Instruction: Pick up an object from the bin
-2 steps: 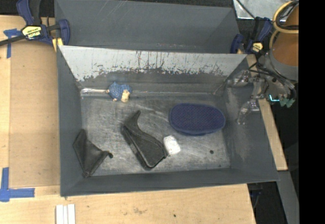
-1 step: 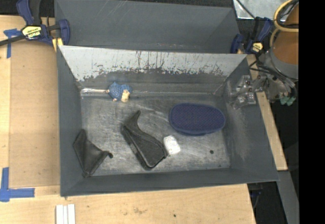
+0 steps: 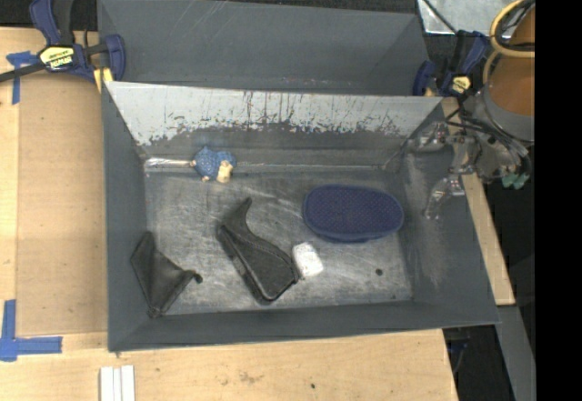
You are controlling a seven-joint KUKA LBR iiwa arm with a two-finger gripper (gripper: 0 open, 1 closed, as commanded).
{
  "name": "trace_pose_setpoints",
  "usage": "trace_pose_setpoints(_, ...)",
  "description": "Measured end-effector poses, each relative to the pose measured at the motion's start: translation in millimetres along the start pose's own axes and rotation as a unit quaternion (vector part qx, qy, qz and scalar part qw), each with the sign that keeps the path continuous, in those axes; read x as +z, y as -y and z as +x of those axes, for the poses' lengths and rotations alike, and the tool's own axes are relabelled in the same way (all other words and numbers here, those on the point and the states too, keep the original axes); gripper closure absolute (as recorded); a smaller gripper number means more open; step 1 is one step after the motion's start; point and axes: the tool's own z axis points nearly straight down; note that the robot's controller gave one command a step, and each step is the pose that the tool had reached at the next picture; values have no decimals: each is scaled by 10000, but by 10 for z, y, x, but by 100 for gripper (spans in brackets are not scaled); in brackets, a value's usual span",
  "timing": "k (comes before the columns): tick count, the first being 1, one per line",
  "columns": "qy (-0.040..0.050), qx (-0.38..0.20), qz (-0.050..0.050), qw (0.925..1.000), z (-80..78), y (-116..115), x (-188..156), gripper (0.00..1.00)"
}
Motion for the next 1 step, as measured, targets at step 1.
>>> trace_pose_setpoints(1, 4, -903, 0, 9959, 203, -349, 1241, 0)
